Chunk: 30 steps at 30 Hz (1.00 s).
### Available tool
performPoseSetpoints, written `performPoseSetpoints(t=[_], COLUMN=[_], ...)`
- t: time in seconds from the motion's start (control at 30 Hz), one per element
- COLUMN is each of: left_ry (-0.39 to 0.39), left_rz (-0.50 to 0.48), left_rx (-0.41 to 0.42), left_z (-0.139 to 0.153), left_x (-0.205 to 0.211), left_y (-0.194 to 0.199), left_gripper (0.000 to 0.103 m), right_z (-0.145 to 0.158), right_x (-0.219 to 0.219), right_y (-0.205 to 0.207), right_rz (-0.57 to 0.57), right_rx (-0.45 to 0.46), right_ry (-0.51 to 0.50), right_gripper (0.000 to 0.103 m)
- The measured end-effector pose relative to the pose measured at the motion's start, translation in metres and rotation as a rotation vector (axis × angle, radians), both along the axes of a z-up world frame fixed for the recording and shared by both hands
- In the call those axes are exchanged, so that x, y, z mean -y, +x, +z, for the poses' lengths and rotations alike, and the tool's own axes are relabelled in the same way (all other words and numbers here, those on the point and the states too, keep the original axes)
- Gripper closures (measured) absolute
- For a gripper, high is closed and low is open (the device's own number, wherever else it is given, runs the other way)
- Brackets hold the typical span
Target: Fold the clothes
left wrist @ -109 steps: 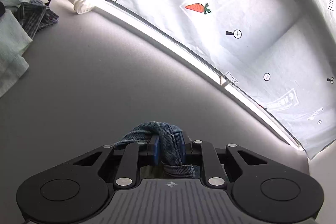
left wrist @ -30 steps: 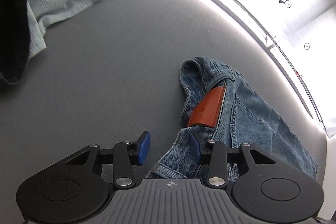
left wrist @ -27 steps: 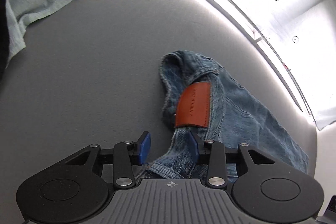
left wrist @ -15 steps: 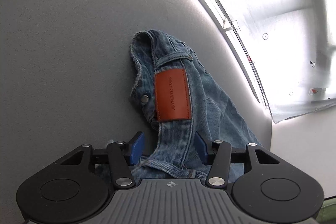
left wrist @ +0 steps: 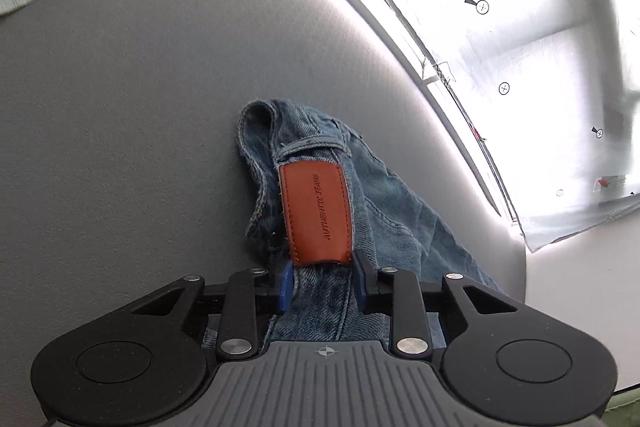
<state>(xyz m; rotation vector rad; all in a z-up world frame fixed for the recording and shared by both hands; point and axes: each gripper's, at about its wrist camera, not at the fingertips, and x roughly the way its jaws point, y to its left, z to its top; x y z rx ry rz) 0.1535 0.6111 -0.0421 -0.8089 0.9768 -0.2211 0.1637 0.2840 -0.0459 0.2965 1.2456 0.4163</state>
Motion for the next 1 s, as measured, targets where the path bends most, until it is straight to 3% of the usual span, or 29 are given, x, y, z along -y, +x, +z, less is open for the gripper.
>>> performPoseSetpoints(t=[0.1,0.13,0.23,0.33,0.4,0.6,0.7,0.83,0.9,1.0], left_ry=[0.113,0.163,0.288,0.357,0.354,0.481,0.463,0.337,0.319,0.441], left_rz=[0.022,0.02,-0.019,-0.047,-0.019,0.086,0.062,-0.13,-0.203,-0.271], left_rx=[0.07,0.088,0.049,-0.049,-0.066,-0.025,0.029,0.094,0.087,0.034], left_z=[0.028,0.034,0.024,-0.006,-0.012,0.021,0.045,0.055,0.046,0.021], left_x=[-0.006,-0.006,-0.004,-0.004,-0.008,-0.005,0.003,0.049,0.075,0.11], left_y=[-0.005,-0.005,0.009,0.015,0.009,-0.007,-0.024,-0.04,-0.034,-0.027], left_gripper=[0.074,0.08,0.082,0.078,0.076,0.072,0.061,0.054,0.051,0.051], right_z=[0.0,0.0,-0.001,-0.004,-0.004,0.014,0.022,0.02,0.016,0.014], right_x=[0.0,0.0,-0.002,-0.003,-0.003,0.006,0.025,0.066,0.084,0.105], right_y=[0.0,0.001,0.002,0.004,0.006,-0.002,-0.007,-0.015,-0.018,-0.022], right_rz=[-0.003,-0.002,0.0,0.0,0.001,-0.047,-0.12,-0.264,-0.324,-0.407], right_rx=[-0.002,-0.002,-0.003,-0.006,-0.002,0.096,0.135,0.111,0.097,0.116], right_ry=[-0.002,-0.004,-0.007,-0.008,-0.015,-0.038,-0.057,-0.023,-0.037,-0.072], right_gripper=[0.031,0.031,0.031,0.031,0.031,0.031,0.031,0.03,0.03,0.03])
